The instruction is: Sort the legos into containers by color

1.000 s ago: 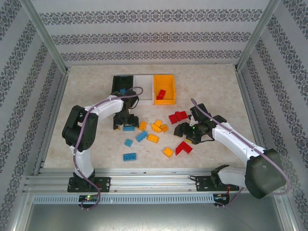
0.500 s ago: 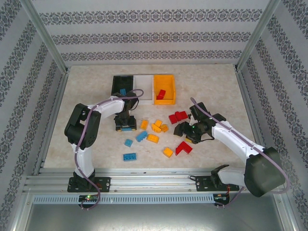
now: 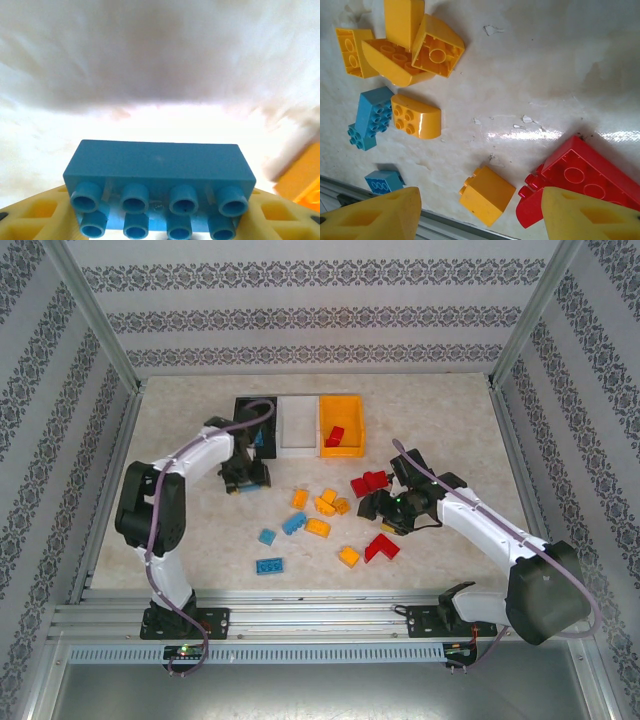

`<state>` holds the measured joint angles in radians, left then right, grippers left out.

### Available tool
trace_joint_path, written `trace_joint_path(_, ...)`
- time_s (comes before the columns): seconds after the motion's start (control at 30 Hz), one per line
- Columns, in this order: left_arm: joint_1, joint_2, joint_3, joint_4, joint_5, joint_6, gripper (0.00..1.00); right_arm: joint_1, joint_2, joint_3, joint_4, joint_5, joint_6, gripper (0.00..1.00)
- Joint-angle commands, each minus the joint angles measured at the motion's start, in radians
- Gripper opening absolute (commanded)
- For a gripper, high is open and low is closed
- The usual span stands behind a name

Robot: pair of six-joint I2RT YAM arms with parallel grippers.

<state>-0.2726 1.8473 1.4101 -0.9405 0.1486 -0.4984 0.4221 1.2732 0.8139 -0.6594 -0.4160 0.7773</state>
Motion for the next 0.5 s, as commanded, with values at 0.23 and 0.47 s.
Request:
trace_joint_path(0.23,0.117,0.225,0.506,-0.119,-0.03,0.081,0.53,0.023,-0.076,0.001,-0.027,0.052,0.064,0.65)
trace_joint_path(0.47,0.121,0.435,0.812,-0.187,-0.062,0.092,0.53,0.031,-0.168,-0.011,-0.1,0.091,0.101,0.65)
